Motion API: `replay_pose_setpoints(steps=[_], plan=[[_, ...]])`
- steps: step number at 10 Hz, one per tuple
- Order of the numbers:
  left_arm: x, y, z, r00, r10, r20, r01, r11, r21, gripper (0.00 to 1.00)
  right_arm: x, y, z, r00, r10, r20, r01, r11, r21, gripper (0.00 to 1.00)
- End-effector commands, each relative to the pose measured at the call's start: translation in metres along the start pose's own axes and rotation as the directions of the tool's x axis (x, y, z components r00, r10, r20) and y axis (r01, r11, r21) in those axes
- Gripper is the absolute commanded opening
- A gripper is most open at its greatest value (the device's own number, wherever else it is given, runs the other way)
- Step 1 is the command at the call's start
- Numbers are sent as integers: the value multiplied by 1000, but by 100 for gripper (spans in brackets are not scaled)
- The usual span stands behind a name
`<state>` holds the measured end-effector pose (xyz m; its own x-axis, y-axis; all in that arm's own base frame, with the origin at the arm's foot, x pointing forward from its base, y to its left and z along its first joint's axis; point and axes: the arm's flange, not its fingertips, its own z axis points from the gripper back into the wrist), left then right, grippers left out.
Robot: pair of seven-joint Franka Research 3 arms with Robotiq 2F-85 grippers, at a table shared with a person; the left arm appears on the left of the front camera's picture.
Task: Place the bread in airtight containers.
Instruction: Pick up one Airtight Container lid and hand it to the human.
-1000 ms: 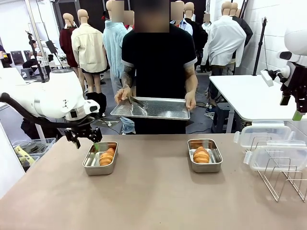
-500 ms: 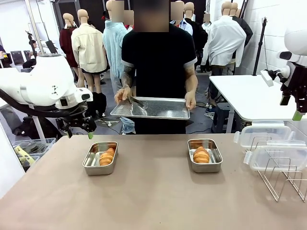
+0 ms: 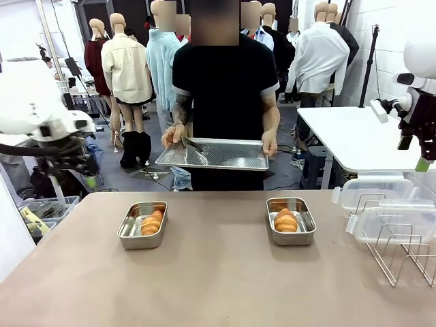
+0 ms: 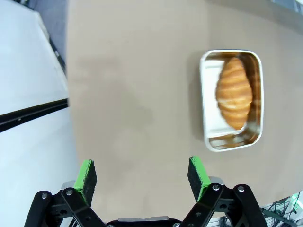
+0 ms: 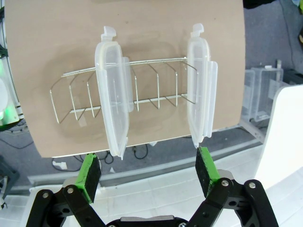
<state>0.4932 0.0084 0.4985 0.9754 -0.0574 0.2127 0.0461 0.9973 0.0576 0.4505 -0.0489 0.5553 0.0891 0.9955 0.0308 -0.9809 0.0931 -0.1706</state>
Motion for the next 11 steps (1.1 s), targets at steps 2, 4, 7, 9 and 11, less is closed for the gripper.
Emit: replay_pose_setpoints(steps=[2, 4, 7, 9, 11], plan=[[-25, 66, 26, 999, 38, 13, -37, 999, -19, 100, 0, -2, -1, 1000, 11, 18, -11, 1000, -10, 100], [-22, 99, 26, 999, 52, 1, -52, 998, -41, 100, 0, -2, -1, 1000, 11, 18, -11, 1000, -10, 100], [-30, 96, 31, 998, 66, 12, -66, 998, -4, 100, 0, -2, -1, 1000, 11, 18, -11, 1000, -10, 100], [-30, 96, 31, 998, 66, 12, -66, 998, -4, 100, 0, -2, -1, 1000, 11, 18, -11, 1000, -10, 100], [-30, 96, 31, 998, 66, 12, -66, 998, -4, 100, 0, -2, -1, 1000, 11, 18, -11, 1000, -10, 100]])
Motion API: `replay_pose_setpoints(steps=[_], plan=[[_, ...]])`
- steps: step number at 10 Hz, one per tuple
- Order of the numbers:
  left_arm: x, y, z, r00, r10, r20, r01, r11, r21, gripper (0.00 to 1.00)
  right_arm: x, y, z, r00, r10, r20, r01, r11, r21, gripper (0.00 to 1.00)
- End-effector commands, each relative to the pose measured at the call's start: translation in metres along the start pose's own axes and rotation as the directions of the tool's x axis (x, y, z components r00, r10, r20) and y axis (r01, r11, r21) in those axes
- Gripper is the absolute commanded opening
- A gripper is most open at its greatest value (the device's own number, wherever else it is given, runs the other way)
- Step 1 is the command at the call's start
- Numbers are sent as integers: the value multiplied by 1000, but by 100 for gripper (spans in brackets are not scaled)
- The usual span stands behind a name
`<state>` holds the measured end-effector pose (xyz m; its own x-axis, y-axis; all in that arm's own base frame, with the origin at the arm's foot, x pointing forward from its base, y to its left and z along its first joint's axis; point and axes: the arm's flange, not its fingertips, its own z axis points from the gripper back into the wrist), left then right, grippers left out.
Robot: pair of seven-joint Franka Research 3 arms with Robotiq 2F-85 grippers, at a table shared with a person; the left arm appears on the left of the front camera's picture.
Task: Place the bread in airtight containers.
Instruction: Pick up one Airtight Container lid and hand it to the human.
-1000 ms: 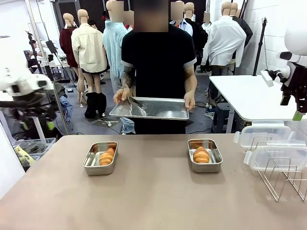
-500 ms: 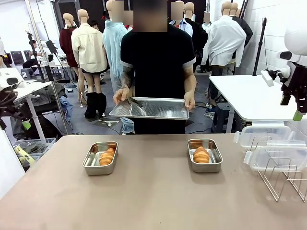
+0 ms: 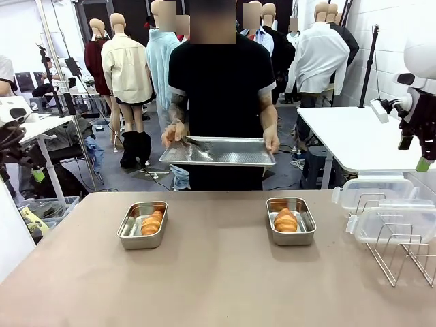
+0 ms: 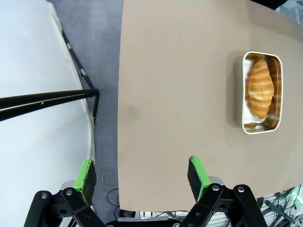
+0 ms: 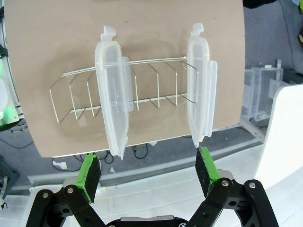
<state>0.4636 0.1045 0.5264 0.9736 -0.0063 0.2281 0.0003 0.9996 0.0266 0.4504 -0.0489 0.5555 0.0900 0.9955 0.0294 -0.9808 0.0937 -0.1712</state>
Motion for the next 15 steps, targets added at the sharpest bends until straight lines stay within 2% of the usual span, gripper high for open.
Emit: replay_pose_setpoints(steps=[1, 15], plan=[[-2, 0, 2, 1000, 15, -1, -15, 1000, 16, 100, 0, -2, -2, 1000, 12, 20, -12, 1000, -9, 100], [-2, 0, 2, 1000, 15, -1, -15, 1000, 16, 100, 0, -2, -2, 1000, 12, 20, -12, 1000, -9, 100]])
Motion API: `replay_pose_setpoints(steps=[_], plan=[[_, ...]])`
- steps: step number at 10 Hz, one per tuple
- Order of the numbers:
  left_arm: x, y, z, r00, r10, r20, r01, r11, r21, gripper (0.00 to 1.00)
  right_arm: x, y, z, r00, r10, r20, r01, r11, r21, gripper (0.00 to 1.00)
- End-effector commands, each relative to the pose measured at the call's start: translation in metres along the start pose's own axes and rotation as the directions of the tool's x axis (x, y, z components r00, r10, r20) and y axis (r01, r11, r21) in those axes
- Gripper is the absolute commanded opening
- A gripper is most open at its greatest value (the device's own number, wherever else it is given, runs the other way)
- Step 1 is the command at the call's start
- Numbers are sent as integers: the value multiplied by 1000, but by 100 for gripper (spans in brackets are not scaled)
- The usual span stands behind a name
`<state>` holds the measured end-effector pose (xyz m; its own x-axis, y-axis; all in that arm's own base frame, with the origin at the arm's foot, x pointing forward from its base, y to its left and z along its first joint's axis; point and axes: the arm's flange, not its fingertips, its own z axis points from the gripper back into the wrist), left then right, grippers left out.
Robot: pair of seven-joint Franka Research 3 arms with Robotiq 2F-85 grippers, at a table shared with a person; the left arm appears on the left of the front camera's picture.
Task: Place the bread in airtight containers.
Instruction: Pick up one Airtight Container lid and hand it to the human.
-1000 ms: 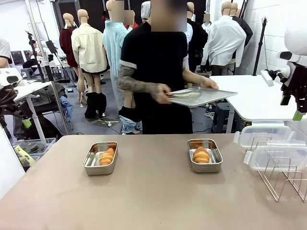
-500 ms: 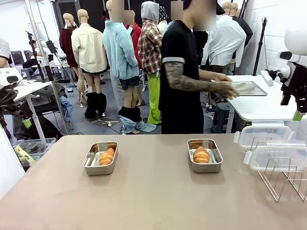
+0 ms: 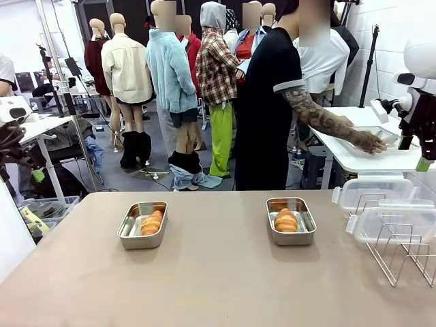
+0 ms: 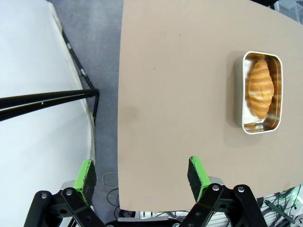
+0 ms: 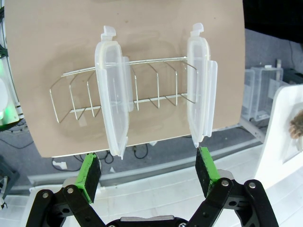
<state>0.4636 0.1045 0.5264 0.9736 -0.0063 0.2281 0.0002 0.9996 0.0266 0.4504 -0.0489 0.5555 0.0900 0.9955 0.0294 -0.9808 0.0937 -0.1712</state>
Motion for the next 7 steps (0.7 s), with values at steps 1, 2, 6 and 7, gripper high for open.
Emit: replay_pose_setpoints(steps=[1, 2, 6, 7], plan=[[-2, 0, 2, 1000, 14, -1, -14, 1000, 16, 100, 0, -2, -2, 1000, 12, 20, -12, 1000, -9, 100], [-2, 0, 2, 1000, 14, -1, -14, 1000, 16, 100, 0, -2, -2, 1000, 12, 20, -12, 1000, -9, 100], [-2, 0, 2, 1000, 14, -1, -14, 1000, 16, 100, 0, -2, -2, 1000, 12, 20, -12, 1000, -9, 100], [-2, 0, 2, 1000, 14, -1, -14, 1000, 16, 100, 0, -2, -2, 1000, 12, 20, -12, 1000, -9, 100]])
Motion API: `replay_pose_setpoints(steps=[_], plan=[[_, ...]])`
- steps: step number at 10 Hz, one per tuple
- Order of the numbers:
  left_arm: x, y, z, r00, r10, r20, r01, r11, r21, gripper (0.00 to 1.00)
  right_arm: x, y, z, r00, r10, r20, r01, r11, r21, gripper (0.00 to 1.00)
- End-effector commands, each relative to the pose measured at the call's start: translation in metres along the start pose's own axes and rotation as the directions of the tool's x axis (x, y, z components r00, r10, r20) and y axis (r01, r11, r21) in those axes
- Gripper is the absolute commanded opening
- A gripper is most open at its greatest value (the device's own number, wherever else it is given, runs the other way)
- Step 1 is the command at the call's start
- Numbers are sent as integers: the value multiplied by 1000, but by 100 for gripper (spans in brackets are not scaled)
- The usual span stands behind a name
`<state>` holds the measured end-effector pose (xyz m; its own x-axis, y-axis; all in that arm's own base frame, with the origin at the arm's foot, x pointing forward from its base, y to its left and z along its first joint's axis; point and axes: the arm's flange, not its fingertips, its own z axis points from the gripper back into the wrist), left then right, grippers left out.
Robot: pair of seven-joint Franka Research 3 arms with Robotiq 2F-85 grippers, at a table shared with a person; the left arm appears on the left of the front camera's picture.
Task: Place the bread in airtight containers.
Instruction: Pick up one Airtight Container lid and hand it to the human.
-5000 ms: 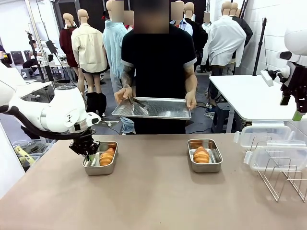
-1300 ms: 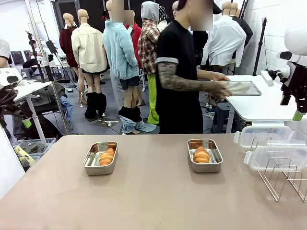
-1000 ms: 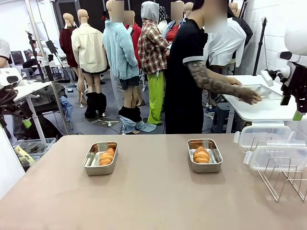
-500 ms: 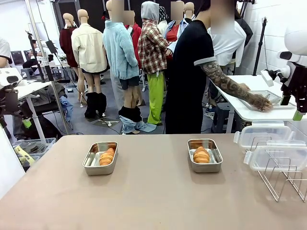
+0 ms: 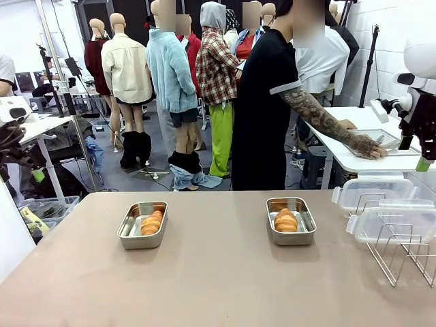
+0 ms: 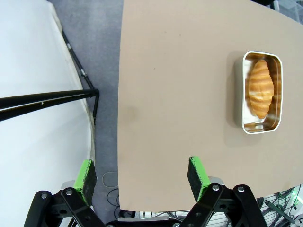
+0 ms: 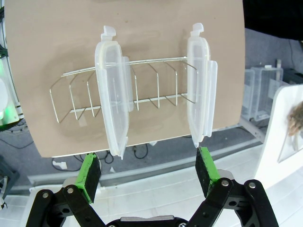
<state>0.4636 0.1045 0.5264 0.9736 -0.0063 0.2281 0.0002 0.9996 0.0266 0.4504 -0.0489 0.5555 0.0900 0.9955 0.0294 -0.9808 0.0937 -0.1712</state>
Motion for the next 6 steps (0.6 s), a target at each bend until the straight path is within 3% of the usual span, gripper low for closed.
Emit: replay_pose_setpoints(steps=[1, 6], plan=[[-2, 0, 2, 1000, 14, -1, -14, 1000, 16, 100, 0, -2, -2, 1000, 12, 20, -12, 1000, -9, 100], [-2, 0, 2, 1000, 14, -1, -14, 1000, 16, 100, 0, -2, -2, 1000, 12, 20, -12, 1000, -9, 100]])
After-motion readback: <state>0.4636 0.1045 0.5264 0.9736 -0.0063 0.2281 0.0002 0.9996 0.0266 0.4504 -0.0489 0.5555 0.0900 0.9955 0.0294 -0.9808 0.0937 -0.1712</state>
